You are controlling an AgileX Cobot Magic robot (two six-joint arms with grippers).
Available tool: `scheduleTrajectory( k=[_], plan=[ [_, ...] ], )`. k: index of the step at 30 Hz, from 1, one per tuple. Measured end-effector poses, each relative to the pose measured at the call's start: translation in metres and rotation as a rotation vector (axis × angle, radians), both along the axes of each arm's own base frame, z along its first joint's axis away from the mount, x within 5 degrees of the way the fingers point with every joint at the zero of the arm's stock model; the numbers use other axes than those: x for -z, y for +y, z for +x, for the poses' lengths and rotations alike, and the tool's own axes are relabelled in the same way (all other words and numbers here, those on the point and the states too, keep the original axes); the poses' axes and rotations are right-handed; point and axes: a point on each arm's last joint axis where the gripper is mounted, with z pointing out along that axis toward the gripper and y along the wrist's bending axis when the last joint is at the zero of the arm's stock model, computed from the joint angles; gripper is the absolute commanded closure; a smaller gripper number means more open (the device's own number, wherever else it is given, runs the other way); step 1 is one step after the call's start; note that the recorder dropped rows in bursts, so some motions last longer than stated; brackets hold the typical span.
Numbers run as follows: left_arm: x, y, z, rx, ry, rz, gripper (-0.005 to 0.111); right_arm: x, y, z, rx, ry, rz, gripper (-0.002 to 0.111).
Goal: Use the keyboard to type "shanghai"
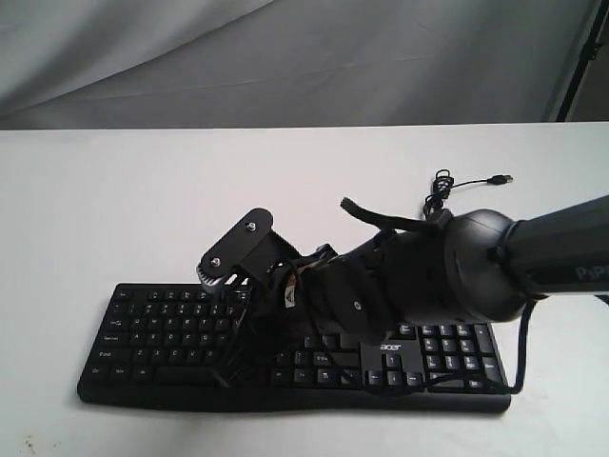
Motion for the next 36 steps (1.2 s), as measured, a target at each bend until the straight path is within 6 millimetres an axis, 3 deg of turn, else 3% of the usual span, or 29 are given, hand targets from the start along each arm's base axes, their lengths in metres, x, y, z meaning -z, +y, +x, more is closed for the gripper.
scheduleTrajectory(
  k=[16, 26, 30, 36],
  plan=[
    [0.000, 0.000, 0.000, 0.000, 0.000, 0.000, 0.107, 0.005, -0.002, 0.008, 0.031, -0.025, 0.026, 0.108],
    [0.000, 0.000, 0.000, 0.000, 0.000, 0.000, 0.107, 0.019, -0.002, 0.008, 0.038, -0.001, 0.005, 0.108],
    [0.000, 0.000, 0.000, 0.000, 0.000, 0.000, 0.107, 0.010, -0.002, 0.007, 0.036, -0.004, 0.013, 0.108],
    [0.000, 0.000, 0.000, 0.000, 0.000, 0.000, 0.107, -0.029, -0.009, -0.001, 0.019, -0.058, 0.066, 0.108]
  ],
)
